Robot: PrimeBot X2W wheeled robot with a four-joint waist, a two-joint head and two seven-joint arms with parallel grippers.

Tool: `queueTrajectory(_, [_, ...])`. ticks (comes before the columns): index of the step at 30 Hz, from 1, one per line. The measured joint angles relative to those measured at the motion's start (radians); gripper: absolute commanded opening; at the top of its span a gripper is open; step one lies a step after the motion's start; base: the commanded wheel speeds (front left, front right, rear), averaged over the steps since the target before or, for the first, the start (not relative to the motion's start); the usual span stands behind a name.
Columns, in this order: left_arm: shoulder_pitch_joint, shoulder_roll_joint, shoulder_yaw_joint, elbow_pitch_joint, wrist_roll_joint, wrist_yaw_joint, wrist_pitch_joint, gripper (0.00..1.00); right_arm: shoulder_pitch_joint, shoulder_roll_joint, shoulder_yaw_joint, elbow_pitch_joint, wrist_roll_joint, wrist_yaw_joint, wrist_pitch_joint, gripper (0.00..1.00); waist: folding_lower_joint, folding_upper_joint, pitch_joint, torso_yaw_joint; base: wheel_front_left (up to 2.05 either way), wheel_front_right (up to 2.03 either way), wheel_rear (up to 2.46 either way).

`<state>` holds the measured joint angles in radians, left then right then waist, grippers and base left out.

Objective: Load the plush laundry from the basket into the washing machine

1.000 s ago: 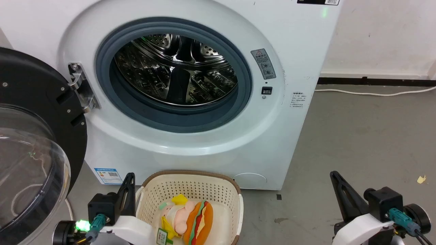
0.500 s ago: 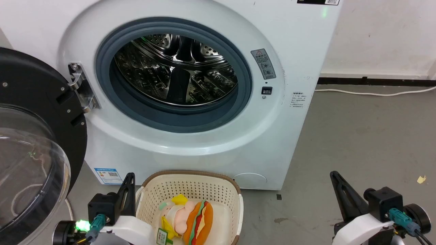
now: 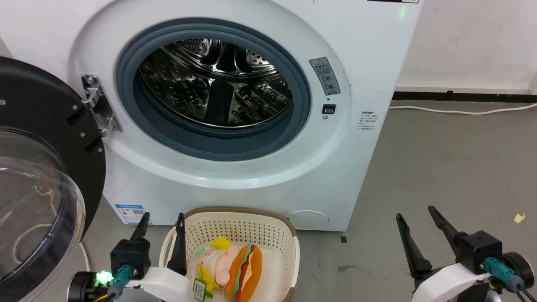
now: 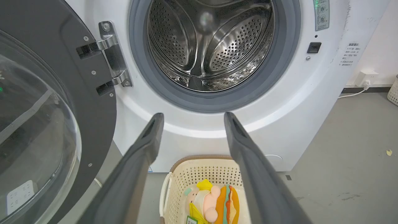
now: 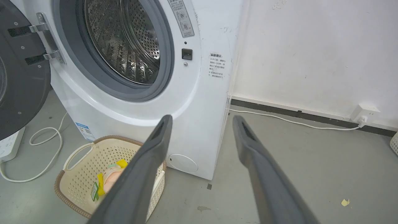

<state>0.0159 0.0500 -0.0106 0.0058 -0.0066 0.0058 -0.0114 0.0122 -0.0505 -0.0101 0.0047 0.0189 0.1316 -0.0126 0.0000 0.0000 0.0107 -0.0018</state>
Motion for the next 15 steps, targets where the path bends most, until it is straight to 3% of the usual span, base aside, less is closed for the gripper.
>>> queueTrajectory(15, [-0.052,0.011,-0.026,0.067,-0.018,-0.027,-0.041,1.0,-0.034,0.0,-0.018,-0.001,0.053,0.0,-0.038,1.0,0.0,0.0,0.109,-0.029,0.0,0.0,0.0])
